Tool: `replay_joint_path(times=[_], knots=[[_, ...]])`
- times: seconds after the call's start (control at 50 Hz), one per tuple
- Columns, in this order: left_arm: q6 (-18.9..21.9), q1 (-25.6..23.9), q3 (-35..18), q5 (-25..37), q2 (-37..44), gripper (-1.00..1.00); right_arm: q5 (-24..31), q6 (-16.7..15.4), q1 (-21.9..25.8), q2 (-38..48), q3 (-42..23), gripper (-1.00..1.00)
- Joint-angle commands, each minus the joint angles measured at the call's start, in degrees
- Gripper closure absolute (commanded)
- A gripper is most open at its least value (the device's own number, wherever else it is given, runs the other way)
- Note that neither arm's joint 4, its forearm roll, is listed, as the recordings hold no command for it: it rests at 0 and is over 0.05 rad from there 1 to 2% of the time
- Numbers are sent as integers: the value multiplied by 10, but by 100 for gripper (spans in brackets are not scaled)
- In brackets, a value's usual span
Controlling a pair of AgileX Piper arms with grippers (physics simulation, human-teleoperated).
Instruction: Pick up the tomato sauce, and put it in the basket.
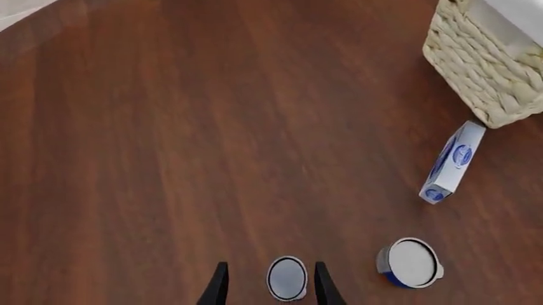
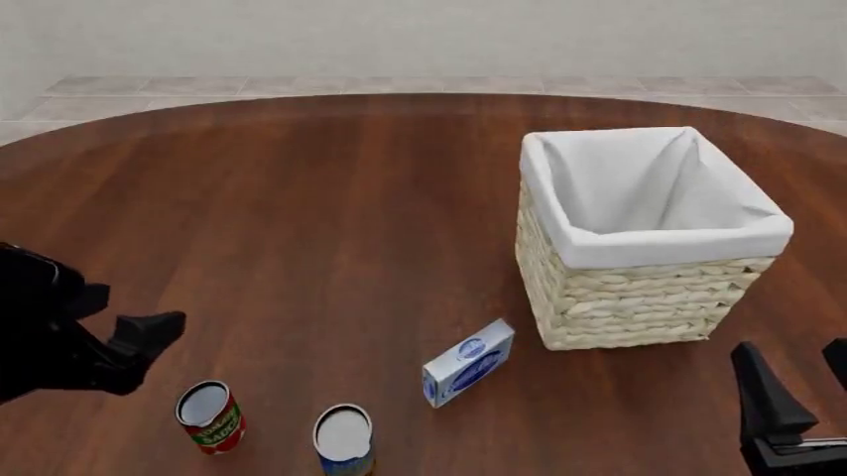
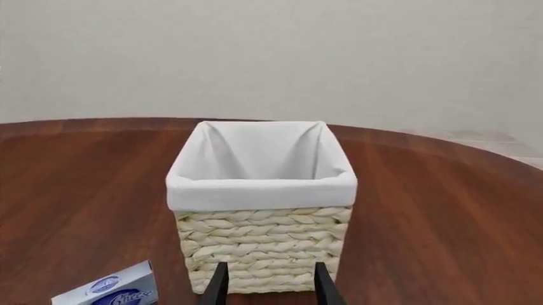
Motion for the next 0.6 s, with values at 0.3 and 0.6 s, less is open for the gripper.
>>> replay_joint_path(times=[0.3, 0.6], knots=[[21, 18, -14, 85, 16, -100, 16, -10, 12, -14, 0, -100], [-7, -27, 2, 95, 38, -100, 4, -9, 7, -3, 0, -100]])
